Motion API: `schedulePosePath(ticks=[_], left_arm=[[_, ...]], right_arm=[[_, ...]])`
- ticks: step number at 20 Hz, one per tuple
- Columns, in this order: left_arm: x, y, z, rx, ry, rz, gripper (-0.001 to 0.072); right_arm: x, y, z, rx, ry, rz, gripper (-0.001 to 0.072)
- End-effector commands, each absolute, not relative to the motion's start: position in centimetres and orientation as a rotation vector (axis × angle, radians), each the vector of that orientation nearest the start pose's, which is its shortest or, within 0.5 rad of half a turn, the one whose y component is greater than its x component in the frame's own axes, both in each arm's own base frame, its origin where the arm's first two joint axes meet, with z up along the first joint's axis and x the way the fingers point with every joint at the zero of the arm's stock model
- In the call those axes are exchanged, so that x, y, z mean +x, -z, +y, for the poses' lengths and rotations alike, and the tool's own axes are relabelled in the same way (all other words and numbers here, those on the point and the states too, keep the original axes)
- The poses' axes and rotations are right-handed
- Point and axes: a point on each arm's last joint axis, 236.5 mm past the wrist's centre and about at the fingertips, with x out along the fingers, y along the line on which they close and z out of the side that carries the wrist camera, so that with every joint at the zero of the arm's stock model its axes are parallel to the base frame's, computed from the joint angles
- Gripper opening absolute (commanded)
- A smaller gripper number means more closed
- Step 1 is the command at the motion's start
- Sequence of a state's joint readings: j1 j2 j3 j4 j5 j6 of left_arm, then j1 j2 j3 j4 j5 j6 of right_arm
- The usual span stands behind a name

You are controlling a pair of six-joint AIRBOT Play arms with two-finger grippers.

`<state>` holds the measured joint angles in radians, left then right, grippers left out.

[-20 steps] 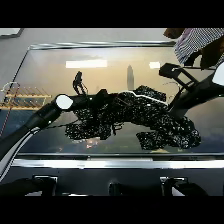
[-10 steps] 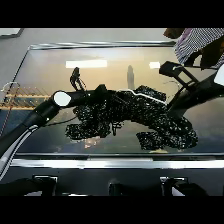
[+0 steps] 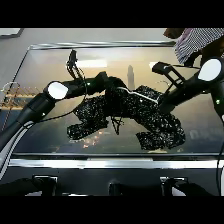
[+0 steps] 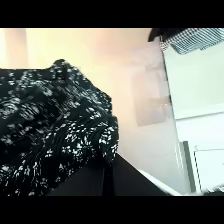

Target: Fold the clothes and pants, and hang the long-sleeved shirts on hangers.

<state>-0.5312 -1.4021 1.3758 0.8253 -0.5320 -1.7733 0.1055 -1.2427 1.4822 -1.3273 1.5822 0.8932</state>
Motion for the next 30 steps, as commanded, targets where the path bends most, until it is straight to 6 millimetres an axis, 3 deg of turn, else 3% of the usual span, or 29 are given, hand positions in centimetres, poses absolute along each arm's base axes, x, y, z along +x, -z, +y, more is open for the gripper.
schedulePosePath(ticks=[1, 7, 11, 14, 18, 21, 26, 30], left_arm=[[42.3, -17.5, -35.9, -0.731, 0.655, 0.799, 0.0026], [39.3, -17.7, -37.9, -0.670, 0.729, 0.874, 0.0026], [36.9, -18.9, -38.7, -0.622, 0.787, 0.908, 0.0026], [34.6, -17.5, -39.0, -0.563, 0.814, 0.997, 0.0026], [31.7, -15.6, -39.7, -0.431, 0.839, 1.066, 0.0027], [30.6, -15.0, -40.4, -0.363, 0.852, 1.063, 0.0027], [30.6, -14.9, -40.4, -0.344, 0.860, 1.056, 0.0029], [30.5, -14.8, -40.4, -0.305, 0.881, 1.039, 0.0032]], right_arm=[[36.2, -11.5, 10.0, -0.435, -0.692, 1.128, 0.0025], [38.1, -11.0, 14.7, -0.559, -0.719, 1.025, 0.0025], [40.1, -11.6, 16.2, -0.604, -0.682, 0.933, 0.0025], [40.4, -12.9, 16.3, -0.599, -0.668, 0.902, 0.0025], [39.2, -15.1, 16.0, -0.598, -0.665, 0.865, 0.0025], [38.0, -17.0, 15.6, -0.600, -0.661, 0.834, 0.0025], [35.3, -18.0, 14.7, -0.609, -0.676, 0.868, 0.0025], [35.0, -18.9, 14.6, -0.625, -0.677, 0.838, 0.0025]])
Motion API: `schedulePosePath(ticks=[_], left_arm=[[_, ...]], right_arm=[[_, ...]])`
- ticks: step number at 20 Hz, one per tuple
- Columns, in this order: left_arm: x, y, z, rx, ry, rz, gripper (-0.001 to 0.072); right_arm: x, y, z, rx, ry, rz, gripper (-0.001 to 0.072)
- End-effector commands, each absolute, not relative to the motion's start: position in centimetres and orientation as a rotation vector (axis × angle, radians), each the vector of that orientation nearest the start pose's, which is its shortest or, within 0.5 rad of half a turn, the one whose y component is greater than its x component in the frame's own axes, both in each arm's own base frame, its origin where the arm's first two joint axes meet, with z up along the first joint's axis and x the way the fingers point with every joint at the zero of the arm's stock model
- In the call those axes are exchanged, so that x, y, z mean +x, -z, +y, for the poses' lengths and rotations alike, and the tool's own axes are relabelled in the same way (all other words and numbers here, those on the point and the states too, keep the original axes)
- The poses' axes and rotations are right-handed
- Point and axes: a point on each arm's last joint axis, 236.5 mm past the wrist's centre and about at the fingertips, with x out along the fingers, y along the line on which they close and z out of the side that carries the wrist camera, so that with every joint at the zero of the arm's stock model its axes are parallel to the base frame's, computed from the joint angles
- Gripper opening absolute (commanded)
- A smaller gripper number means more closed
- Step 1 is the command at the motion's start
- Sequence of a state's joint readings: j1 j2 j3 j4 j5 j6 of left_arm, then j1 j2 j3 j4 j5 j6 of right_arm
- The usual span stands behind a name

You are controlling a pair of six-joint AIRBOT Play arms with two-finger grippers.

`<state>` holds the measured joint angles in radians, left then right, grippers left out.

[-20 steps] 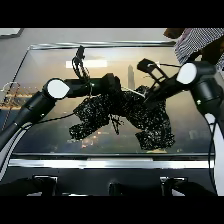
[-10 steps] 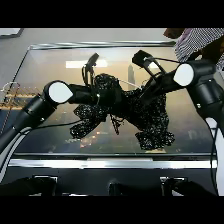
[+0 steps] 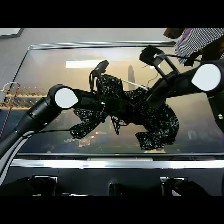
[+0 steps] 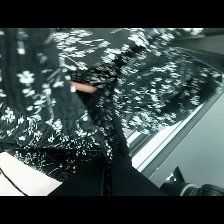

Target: Fold the clothes and pants, and hang the long-sleeved shirts on hangers.

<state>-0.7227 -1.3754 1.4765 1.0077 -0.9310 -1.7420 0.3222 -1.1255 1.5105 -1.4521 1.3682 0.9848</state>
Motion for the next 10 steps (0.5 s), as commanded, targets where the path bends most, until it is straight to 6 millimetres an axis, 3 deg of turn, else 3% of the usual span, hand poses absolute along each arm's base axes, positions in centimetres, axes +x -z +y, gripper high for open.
schedulePosePath(ticks=[1, 2, 4, 5, 7, 10], left_arm=[[30.5, -14.8, -40.4, -0.292, 0.889, 1.030, 0.0035], [30.5, -14.8, -40.4, -0.287, 0.892, 1.028, 0.0114], [30.8, -15.2, -40.0, -0.292, 0.887, 1.020, 0.0599], [31.3, -15.7, -39.5, -0.298, 0.879, 1.006, 0.0681], [32.5, -17.3, -36.8, -0.301, 0.852, 0.972, 0.0681], [33.8, -19.7, -30.2, -0.214, 0.819, 0.916, 0.0681]], right_arm=[[35.0, -18.9, 14.6, -0.631, -0.680, 0.833, 0.0025], [35.1, -18.9, 14.7, -0.632, -0.680, 0.827, 0.0025], [35.3, -19.1, 14.7, -0.647, -0.685, 0.812, 0.0025], [35.4, -19.1, 14.7, -0.667, -0.695, 0.802, 0.0025], [35.4, -19.1, 14.8, -0.702, -0.712, 0.790, 0.0025], [35.4, -19.1, 14.7, -0.768, -0.744, 0.769, 0.0026]])
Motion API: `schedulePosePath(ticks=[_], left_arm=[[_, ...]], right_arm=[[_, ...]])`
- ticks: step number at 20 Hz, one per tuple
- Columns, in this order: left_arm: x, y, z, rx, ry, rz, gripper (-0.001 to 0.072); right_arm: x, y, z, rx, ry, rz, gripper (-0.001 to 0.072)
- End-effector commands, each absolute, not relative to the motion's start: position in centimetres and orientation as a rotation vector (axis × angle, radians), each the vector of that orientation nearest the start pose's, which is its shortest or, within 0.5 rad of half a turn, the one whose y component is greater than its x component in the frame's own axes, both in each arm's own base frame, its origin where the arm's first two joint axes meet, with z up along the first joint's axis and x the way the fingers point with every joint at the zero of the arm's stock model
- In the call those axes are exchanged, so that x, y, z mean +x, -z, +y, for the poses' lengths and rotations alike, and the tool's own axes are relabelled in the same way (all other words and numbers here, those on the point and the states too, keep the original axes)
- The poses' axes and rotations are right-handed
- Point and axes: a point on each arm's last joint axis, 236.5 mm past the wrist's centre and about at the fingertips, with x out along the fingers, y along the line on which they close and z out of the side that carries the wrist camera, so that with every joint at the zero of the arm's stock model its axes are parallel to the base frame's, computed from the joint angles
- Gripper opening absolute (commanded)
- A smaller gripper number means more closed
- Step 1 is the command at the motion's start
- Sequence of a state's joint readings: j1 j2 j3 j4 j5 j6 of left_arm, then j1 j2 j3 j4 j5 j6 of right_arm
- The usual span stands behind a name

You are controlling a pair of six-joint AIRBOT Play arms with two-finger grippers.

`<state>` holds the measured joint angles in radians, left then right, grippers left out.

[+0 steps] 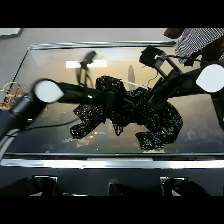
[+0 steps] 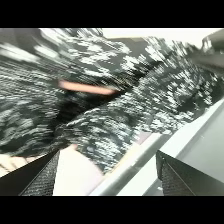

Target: Fold the clothes and pants, and hang the long-sleeved shirts on hangers.

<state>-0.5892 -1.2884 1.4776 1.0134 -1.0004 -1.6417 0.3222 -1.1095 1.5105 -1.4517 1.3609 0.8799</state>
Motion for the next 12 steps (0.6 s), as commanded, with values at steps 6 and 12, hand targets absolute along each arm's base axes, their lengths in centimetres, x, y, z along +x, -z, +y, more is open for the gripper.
schedulePosePath(ticks=[6, 12], left_arm=[[35.2, -20.3, -21.8, 0.249, 0.909, 0.732, 0.0663], [33.9, -14.1, -21.3, 0.428, 1.041, 0.781, 0.0663]], right_arm=[[35.1, -17.3, 16.7, -0.908, -0.930, 0.724, 0.0026], [34.8, -16.1, 18.4, -1.089, -1.123, 0.610, 0.0027]])
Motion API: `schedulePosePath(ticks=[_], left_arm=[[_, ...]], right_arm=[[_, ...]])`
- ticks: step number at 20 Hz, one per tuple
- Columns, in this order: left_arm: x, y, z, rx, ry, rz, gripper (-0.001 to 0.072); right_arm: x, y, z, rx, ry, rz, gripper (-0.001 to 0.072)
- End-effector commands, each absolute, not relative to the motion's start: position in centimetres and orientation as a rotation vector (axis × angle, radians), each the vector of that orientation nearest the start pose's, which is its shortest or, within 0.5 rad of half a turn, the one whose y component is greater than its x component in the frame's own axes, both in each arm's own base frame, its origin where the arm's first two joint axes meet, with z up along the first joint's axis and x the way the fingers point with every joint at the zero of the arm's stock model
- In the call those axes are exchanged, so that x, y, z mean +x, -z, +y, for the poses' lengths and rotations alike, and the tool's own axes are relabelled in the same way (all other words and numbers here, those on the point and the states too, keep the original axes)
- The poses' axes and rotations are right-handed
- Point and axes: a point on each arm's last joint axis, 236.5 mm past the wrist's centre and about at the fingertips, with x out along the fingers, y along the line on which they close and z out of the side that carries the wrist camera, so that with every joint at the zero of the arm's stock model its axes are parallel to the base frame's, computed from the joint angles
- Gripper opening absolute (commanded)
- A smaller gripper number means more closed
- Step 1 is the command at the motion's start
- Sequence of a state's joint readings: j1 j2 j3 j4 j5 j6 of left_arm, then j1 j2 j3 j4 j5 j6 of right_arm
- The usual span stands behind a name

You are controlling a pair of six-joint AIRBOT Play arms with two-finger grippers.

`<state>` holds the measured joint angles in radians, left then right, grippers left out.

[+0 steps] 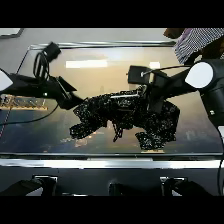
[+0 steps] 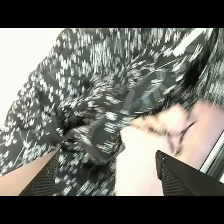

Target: Fold the clothes and pants, and hang the long-sleeved shirts on hangers.

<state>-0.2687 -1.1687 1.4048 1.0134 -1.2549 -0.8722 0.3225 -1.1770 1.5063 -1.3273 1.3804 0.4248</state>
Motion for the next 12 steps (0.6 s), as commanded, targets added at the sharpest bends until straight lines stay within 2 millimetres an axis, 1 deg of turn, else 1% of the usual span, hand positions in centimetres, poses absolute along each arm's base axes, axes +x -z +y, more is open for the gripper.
schedulePosePath(ticks=[1, 3, 6, 7, 9, 12], left_arm=[[33.1, -12.9, -21.7, 0.425, 1.084, 0.789, 0.0664], [31.6, -11.3, -22.6, 0.426, 1.179, 0.785, 0.0663], [30.4, -10.0, -23.3, 0.470, 1.275, 0.737, 0.0663], [30.3, -9.9, -23.6, 0.475, 1.289, 0.724, 0.0663], [30.9, -10.0, -24.2, 0.442, 1.286, 0.706, 0.0663], [31.1, -9.0, -25.0, 0.473, 1.336, 0.679, 0.0663]], right_arm=[[34.7, -16.0, 18.4, -1.088, -1.127, 0.615, 0.0027], [34.8, -15.9, 18.4, -1.086, -1.129, 0.618, 0.0027], [34.7, -15.9, 18.7, -1.075, -1.138, 0.613, 0.0028], [34.6, -15.9, 18.9, -1.068, -1.144, 0.608, 0.0028], [34.5, -16.0, 19.2, -1.057, -1.152, 0.602, 0.0028], [34.5, -16.0, 19.2, -1.056, -1.153, 0.602, 0.0028]])
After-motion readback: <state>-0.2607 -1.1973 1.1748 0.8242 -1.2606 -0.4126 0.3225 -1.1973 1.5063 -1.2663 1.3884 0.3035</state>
